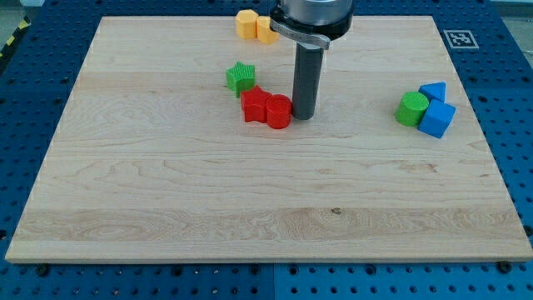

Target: Nudge the green star downwards slightly

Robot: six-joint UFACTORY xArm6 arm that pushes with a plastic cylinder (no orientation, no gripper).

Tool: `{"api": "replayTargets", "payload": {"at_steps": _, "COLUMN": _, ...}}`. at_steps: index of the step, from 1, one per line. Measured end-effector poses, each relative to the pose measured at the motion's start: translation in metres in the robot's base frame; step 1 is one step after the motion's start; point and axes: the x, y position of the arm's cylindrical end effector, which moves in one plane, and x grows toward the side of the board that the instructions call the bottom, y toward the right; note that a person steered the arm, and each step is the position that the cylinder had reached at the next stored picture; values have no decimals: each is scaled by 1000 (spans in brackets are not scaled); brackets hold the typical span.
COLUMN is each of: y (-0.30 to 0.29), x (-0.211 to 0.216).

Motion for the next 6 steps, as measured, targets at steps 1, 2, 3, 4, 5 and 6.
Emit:
{"api": "replayTargets", "payload": {"at_steps": 1, "y": 4, "x": -13}}
{"api": "replayTargets", "payload": {"at_steps": 2, "y": 5, "x": -47}}
{"api": "replayTargets", "payload": {"at_steps": 3, "y": 3, "x": -78}}
{"api": "replayTargets", "payload": {"at_steps": 4, "y": -40, "x": -89}}
{"api": "replayTargets", "payload": {"at_steps": 5, "y": -110, "x": -91}}
{"api": "replayTargets", "payload": {"at_steps": 6, "y": -154, "x": -102}}
